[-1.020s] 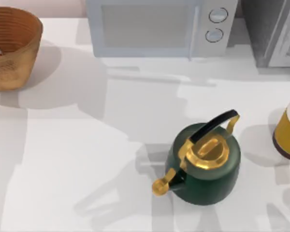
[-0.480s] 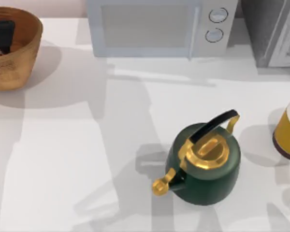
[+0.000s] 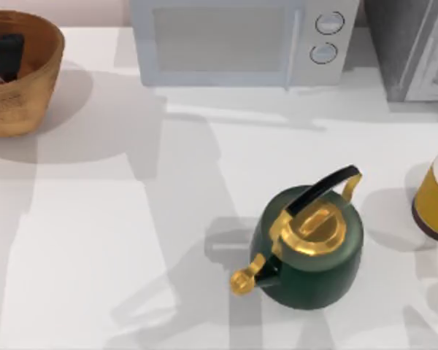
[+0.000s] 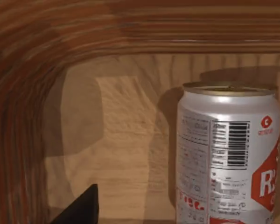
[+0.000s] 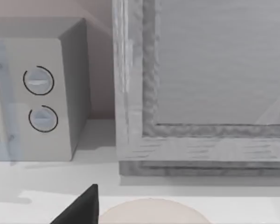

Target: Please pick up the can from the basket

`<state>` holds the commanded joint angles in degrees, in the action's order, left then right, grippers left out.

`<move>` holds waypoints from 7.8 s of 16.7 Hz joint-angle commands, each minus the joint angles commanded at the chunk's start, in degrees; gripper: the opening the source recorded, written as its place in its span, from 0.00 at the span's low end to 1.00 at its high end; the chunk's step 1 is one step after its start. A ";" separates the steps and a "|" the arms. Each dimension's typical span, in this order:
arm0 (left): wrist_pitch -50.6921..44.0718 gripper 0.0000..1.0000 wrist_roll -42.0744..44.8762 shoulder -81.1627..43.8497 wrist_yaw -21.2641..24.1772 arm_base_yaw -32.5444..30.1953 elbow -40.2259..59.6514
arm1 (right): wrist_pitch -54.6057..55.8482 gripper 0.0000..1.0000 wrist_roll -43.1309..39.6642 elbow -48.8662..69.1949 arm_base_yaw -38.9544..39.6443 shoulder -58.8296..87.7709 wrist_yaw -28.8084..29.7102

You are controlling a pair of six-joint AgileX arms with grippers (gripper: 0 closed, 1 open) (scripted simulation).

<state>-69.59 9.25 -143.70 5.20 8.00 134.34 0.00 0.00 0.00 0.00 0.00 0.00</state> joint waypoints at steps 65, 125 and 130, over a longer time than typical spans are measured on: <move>69.59 0.00 -9.25 143.70 -5.20 -8.01 -134.34 | 0.00 1.00 0.00 0.00 0.00 0.00 0.00; 150.57 0.98 -6.78 0.55 72.93 -22.66 -74.56 | 0.00 1.00 0.00 0.00 0.00 0.00 0.00; 150.57 1.00 -6.78 0.55 72.93 -22.66 -74.56 | 0.00 1.00 0.00 0.00 0.00 0.00 0.00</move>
<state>80.98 2.47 -143.16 78.12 -14.65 59.77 0.00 0.00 0.00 0.00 0.00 0.00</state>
